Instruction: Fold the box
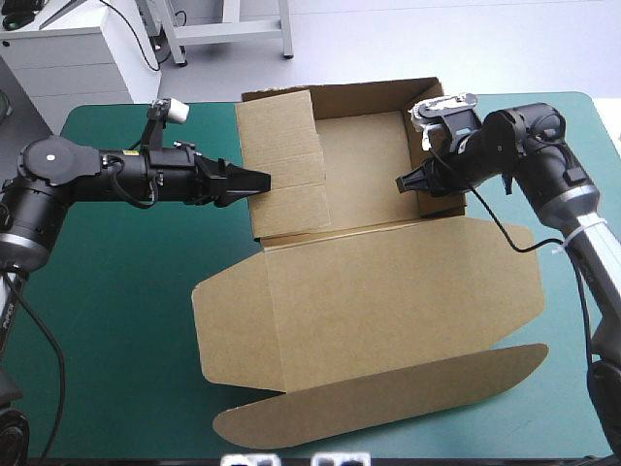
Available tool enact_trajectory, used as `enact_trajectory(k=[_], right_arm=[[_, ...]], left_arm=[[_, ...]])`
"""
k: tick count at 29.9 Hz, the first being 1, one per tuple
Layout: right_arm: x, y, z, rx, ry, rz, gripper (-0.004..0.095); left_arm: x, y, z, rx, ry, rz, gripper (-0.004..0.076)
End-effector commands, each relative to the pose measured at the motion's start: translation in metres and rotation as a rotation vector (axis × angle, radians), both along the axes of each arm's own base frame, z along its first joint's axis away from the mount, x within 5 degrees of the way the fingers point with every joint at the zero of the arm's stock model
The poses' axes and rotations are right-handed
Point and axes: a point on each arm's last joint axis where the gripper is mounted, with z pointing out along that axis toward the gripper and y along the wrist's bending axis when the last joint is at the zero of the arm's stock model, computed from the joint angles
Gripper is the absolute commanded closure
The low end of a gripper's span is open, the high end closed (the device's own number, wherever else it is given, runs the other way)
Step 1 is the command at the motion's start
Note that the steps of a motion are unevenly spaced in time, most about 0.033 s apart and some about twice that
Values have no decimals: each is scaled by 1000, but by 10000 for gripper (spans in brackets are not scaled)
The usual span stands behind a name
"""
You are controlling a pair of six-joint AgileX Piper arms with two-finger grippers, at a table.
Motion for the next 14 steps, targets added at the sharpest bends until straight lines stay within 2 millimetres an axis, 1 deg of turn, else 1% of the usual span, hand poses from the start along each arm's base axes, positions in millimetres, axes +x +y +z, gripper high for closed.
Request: enact_trajectory(k=[1, 3, 5, 9, 14], right_arm=[[-7, 1, 26, 69, -109, -11, 924], [-7, 1, 26, 73, -110, -10, 924], [-7, 2, 26, 84, -109, -13, 924], [-8, 4, 26, 113, -102, -14, 924], [-7, 5, 26, 135, -91, -25, 924]], left_arm=[[-12, -14, 31, 63, -80, 74, 196], [-14, -22, 33, 142, -97, 115, 209], [-15, -30, 34, 184, -106, 159, 219], [-15, -42, 33, 215, -127, 230, 227], [-7, -56, 22, 263, -81, 310, 227]])
